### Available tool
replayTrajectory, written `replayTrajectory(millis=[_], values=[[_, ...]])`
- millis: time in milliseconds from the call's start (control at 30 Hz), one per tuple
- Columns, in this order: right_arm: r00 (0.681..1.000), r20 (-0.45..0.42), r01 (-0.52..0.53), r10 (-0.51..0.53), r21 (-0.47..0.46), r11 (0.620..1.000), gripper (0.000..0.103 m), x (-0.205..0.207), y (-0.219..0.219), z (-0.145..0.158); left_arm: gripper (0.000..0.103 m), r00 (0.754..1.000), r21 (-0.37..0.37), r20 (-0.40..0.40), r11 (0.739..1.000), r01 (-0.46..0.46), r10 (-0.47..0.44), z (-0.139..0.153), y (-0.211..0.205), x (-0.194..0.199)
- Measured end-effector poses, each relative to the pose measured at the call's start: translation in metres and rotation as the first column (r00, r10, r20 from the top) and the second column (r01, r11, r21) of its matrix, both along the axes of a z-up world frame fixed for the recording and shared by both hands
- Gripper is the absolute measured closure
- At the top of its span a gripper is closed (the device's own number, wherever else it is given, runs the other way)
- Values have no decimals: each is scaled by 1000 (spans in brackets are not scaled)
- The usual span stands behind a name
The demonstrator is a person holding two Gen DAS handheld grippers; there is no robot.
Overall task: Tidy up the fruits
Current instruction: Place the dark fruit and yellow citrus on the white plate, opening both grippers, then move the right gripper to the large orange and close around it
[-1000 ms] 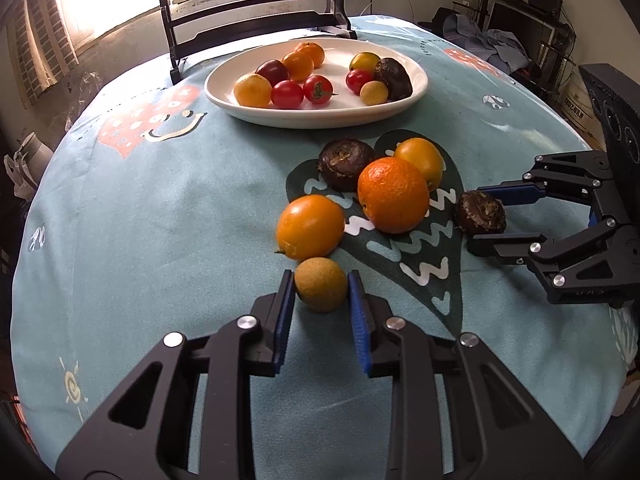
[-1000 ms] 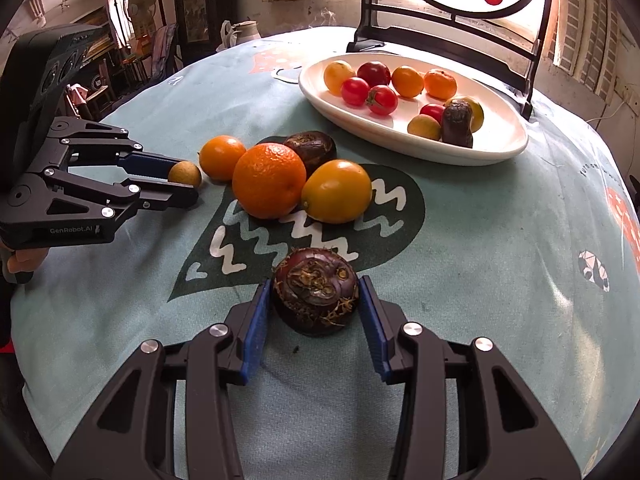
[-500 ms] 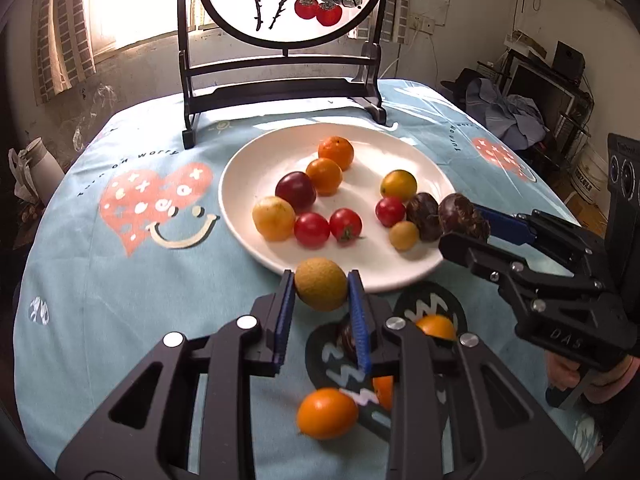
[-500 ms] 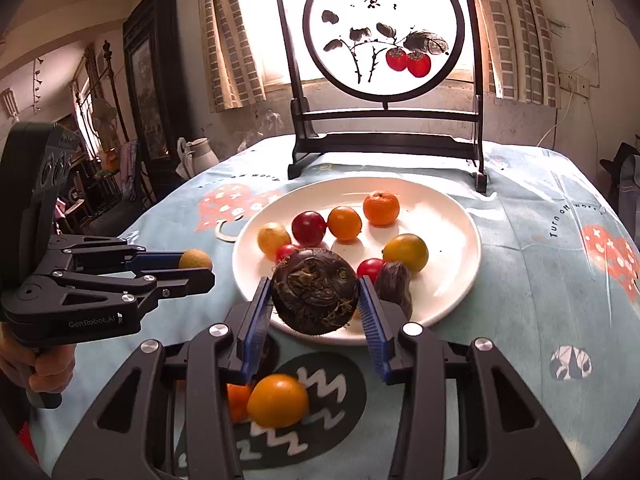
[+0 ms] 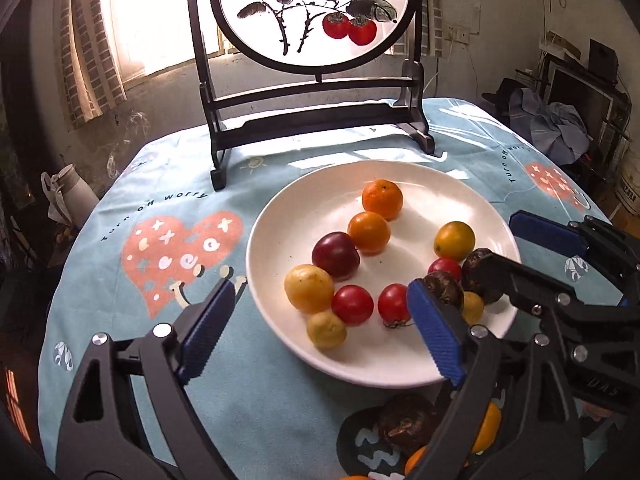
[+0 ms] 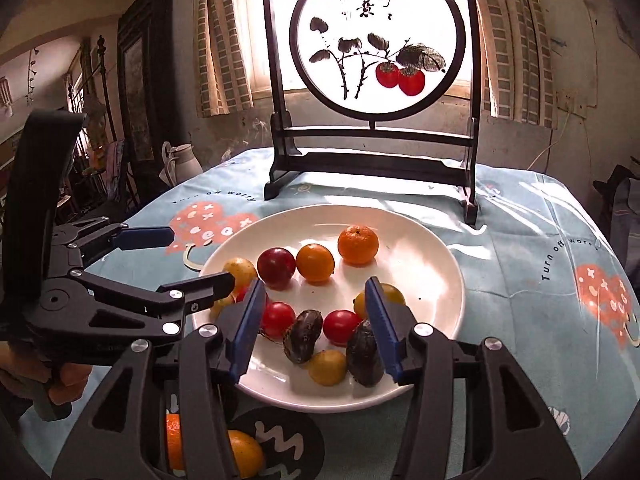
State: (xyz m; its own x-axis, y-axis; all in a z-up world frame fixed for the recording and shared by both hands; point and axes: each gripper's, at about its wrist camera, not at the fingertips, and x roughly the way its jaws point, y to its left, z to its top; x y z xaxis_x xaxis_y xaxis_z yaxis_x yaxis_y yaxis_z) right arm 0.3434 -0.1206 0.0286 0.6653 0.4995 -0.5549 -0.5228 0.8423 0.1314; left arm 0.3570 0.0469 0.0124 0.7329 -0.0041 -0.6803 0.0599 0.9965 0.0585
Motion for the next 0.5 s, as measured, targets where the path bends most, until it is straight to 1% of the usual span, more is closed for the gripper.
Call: replayTrajectory(millis=[67,133,167,233,333,400,433,500], values=[[1000,-4,-6,7,22,1000,51,-9,-3,5,8,1000,13,7,1000,-8,8,4,3,-15],[999,-26,-18,19,47,999,51,-19,-6,7,7,1000,25,7,1000,-3,3,6,5,-31],[999,-38,-26,28,53,998,51,-23,-5,7,5,1000,26,7,1000,-1,1,6,7,-40],[998,-56,-37,40,44,998,51,-34,-3,6,4,1000,32,15,999,-26,25,5,12,-57],[997,-62,-41,43,31,999,51,-50,-3,0,2,999,3,30,999,-37,37,-3,20,-80],[994,-92,-47,51,37,998,51,-57,-5,-7,2,999,-44,35,999,-17,19,-12,27,-92],[993,-107,-54,58,43,998,51,-60,-6,-11,2,1000,-66,27,998,4,-3,-18,29,-95],[990,-129,-58,61,29,998,51,-62,-6,-18,2,1000,-63,-25,998,-10,8,-30,34,-96]])
